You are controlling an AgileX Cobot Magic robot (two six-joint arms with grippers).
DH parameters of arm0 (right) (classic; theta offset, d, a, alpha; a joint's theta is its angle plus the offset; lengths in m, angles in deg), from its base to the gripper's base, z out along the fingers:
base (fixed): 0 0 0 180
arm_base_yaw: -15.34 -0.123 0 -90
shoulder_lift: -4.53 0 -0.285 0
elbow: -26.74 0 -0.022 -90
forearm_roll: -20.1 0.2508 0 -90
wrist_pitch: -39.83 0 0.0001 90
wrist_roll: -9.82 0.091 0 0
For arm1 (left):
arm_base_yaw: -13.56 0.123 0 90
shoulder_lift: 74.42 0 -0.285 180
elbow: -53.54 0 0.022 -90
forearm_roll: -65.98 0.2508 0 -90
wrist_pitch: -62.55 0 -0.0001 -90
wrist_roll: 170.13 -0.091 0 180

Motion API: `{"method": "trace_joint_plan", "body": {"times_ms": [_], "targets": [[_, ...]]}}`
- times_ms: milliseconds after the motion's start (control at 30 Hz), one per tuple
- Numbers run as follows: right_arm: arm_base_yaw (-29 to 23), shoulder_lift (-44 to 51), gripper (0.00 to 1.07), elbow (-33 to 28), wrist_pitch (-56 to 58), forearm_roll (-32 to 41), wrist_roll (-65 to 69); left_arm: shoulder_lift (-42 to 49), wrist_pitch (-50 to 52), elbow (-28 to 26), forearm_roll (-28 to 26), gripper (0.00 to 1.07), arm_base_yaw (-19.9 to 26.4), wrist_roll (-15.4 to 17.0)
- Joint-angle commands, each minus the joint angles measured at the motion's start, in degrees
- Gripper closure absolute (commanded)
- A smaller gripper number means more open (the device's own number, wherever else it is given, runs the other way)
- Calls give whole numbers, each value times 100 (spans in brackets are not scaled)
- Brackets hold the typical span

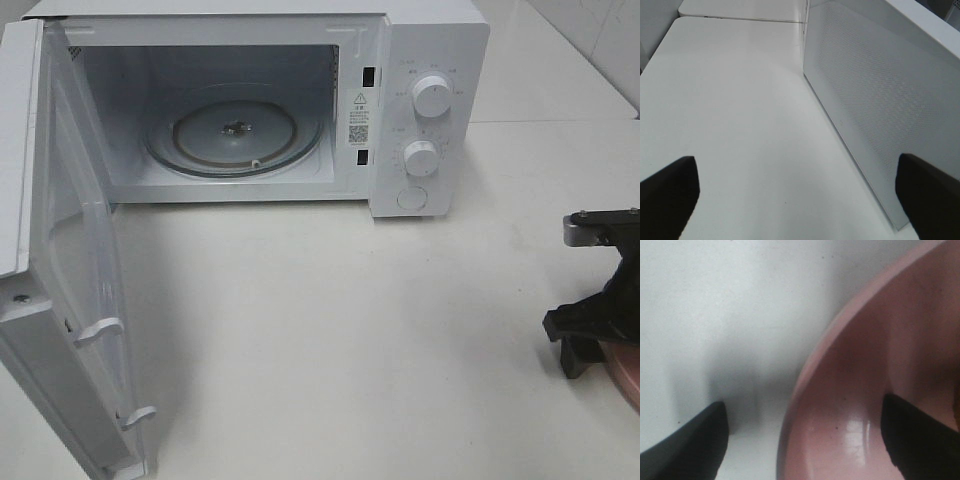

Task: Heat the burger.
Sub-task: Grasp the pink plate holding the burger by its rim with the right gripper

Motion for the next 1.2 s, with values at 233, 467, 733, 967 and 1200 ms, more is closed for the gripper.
{"method": "trace_joint_plan", "body": {"times_ms": [233, 467, 733, 967, 1200], "targets": [[40, -120, 57, 0, 6, -63, 86, 132, 52, -6, -23, 7, 6, 11], [40, -120, 104, 0, 218, -63, 80, 132, 52, -6, -23, 7, 6, 11], [23, -120, 107, 11, 407, -63, 126, 132, 52, -6, -23, 7, 6, 11], [-166, -52, 107, 40, 596, -413, 510, 132, 52, -6, -23, 7, 6, 11], [-762, 40, 107, 40, 980, -1152, 1232, 132, 52, -6, -23, 7, 6, 17]]}}
